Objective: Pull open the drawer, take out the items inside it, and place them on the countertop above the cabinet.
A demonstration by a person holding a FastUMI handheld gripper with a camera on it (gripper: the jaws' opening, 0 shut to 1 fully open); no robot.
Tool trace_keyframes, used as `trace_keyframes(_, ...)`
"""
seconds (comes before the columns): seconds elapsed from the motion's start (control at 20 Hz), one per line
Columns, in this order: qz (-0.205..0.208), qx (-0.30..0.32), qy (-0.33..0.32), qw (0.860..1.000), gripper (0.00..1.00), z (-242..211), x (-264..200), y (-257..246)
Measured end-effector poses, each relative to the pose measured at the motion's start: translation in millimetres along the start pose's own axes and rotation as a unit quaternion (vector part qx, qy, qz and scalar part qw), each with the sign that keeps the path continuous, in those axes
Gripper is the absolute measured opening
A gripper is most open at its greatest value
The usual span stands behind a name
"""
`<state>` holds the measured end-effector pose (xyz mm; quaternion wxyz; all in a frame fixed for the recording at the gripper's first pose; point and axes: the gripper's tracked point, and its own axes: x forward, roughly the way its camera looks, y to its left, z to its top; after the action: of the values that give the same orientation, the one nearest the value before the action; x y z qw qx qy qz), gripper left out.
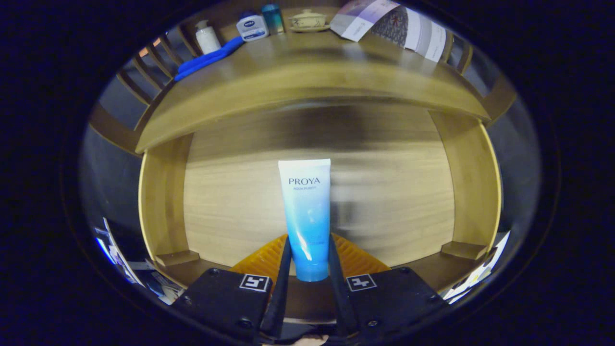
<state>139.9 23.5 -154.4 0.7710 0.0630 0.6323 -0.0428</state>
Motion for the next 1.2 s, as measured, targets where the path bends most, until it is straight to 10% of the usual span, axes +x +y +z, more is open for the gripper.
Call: trace_keyframes(1.2, 0.001, 0.017, -0.061, 0.998, 0.45, 176.9, -49.7, 18.0)
